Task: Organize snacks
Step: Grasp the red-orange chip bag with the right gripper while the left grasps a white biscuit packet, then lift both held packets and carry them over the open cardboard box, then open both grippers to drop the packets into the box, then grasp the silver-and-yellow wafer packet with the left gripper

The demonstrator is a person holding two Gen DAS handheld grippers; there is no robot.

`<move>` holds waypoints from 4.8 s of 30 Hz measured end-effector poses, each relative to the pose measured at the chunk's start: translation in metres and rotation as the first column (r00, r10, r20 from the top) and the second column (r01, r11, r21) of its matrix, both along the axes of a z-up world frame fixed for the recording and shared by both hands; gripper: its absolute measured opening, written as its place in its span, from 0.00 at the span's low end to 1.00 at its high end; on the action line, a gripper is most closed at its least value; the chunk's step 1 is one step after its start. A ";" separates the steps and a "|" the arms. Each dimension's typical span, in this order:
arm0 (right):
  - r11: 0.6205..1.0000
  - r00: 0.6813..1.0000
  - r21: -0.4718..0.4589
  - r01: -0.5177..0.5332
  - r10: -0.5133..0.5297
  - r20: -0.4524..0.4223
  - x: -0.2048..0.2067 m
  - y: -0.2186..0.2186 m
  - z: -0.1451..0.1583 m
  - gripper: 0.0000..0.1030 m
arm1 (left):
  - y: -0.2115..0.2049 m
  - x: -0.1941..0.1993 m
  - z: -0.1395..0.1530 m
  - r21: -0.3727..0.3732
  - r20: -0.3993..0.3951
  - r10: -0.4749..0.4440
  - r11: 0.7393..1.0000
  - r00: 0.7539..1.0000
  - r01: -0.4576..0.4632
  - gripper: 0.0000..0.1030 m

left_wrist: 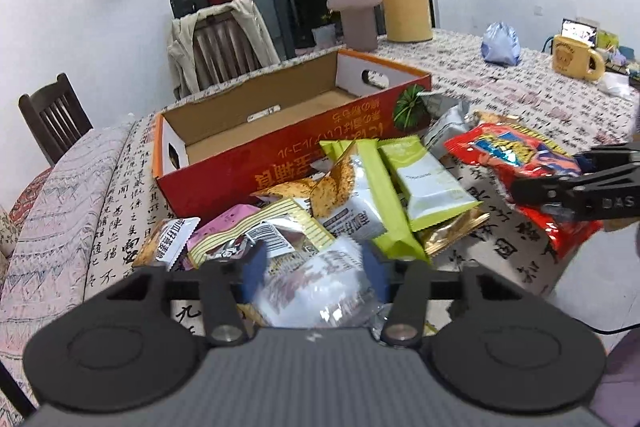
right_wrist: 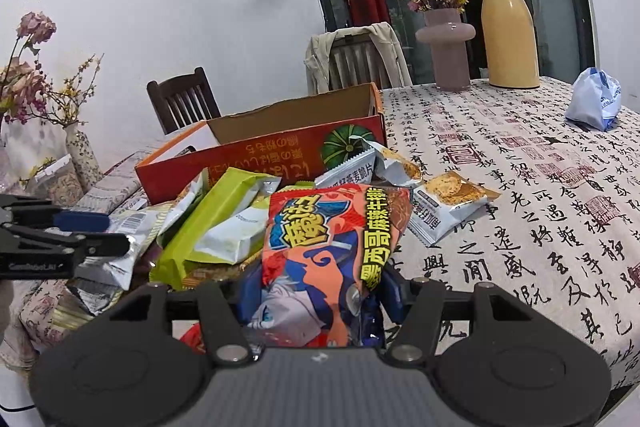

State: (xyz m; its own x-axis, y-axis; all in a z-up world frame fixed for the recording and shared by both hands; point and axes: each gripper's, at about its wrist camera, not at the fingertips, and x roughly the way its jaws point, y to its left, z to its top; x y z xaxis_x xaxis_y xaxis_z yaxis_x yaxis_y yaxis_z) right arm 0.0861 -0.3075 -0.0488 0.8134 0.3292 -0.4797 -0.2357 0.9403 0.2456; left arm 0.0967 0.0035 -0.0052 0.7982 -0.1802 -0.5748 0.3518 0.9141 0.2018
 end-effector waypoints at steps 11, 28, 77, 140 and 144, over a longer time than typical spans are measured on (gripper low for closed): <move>0.999 0.999 0.015 -0.033 0.033 0.008 -0.005 0.002 0.002 0.57 | -0.008 -0.008 -0.010 0.023 0.011 0.013 1.000 1.000 -0.013 0.75; 0.995 0.998 0.073 -0.065 0.064 0.011 -0.011 -0.009 -0.002 0.57 | -0.046 -0.013 0.005 -0.067 0.015 0.435 0.899 0.900 -0.433 0.95; 0.999 0.988 0.014 -0.028 0.026 0.152 -0.008 -0.003 0.043 0.57 | -0.006 0.014 0.042 -0.212 0.029 0.483 0.858 0.875 -0.467 0.64; 0.999 0.968 -0.013 0.045 -0.040 0.246 0.159 0.066 0.100 1.00 | 0.039 0.138 0.074 -0.343 0.156 0.452 0.859 0.878 -0.381 1.00; 0.999 0.966 -0.027 0.031 -0.023 0.257 0.130 0.065 0.104 1.00 | 0.038 0.112 0.076 -0.334 0.152 0.446 0.863 0.882 -0.379 1.00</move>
State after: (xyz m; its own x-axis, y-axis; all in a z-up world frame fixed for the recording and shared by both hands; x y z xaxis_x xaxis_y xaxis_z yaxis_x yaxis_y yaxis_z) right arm 0.2161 -0.2429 0.0549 0.9189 0.2936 -0.2635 -0.2614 0.9534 0.1510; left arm 0.2083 0.0413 0.0708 0.9332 0.0648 -0.3536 -0.0932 0.9936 -0.0638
